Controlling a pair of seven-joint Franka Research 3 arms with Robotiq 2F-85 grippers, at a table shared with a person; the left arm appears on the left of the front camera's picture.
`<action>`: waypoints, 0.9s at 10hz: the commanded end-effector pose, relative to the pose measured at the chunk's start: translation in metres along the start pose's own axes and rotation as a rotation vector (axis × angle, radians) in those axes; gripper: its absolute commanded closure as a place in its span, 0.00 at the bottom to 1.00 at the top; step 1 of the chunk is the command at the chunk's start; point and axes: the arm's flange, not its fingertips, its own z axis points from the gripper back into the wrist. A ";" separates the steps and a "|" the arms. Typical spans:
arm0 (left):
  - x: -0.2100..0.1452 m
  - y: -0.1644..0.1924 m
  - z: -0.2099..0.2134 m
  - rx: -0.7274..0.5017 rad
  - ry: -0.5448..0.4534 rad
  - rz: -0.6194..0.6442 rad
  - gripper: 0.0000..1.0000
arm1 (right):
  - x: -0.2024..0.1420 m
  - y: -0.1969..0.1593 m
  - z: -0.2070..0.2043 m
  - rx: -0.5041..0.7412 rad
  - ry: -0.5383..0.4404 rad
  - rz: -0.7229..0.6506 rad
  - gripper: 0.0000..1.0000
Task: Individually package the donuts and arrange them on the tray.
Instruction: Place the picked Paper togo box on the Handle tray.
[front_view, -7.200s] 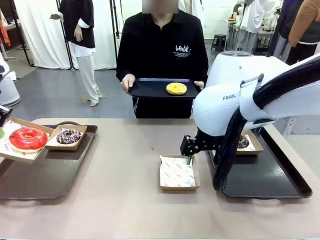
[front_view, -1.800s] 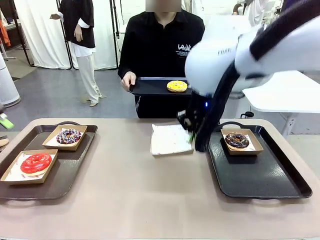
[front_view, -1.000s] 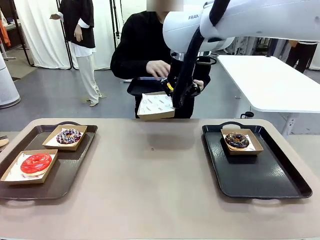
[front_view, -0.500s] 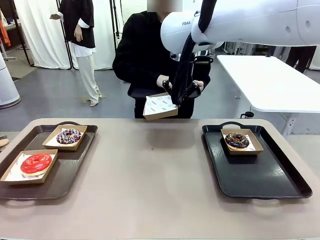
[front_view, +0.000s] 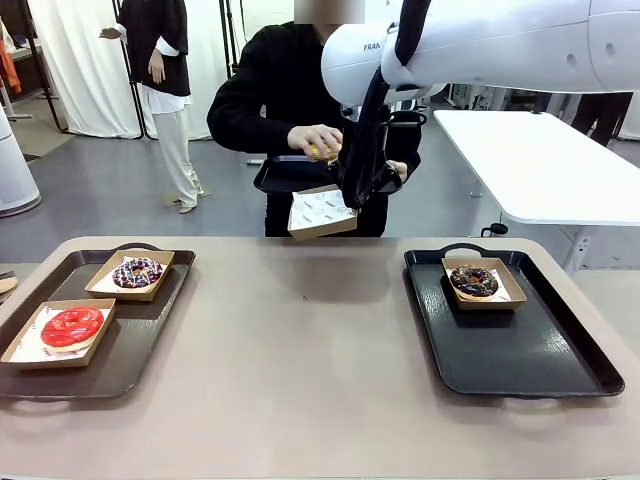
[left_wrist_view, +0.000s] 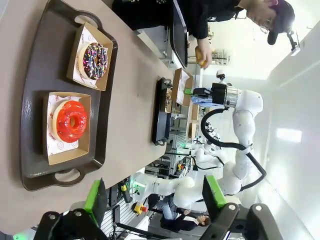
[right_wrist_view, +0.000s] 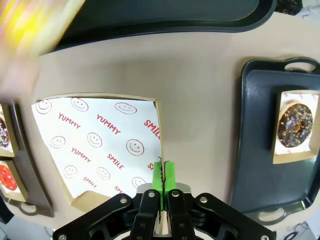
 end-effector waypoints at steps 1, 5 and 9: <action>-0.001 0.000 0.002 -0.002 -0.004 -0.001 0.00 | -0.001 -0.002 0.000 0.000 0.000 -0.017 1.00; -0.001 0.000 0.002 -0.002 -0.004 -0.001 0.00 | -0.001 -0.002 0.000 0.000 0.000 -0.017 1.00; -0.001 0.000 0.002 -0.002 -0.004 -0.001 0.00 | -0.001 -0.002 0.000 0.000 0.000 -0.017 1.00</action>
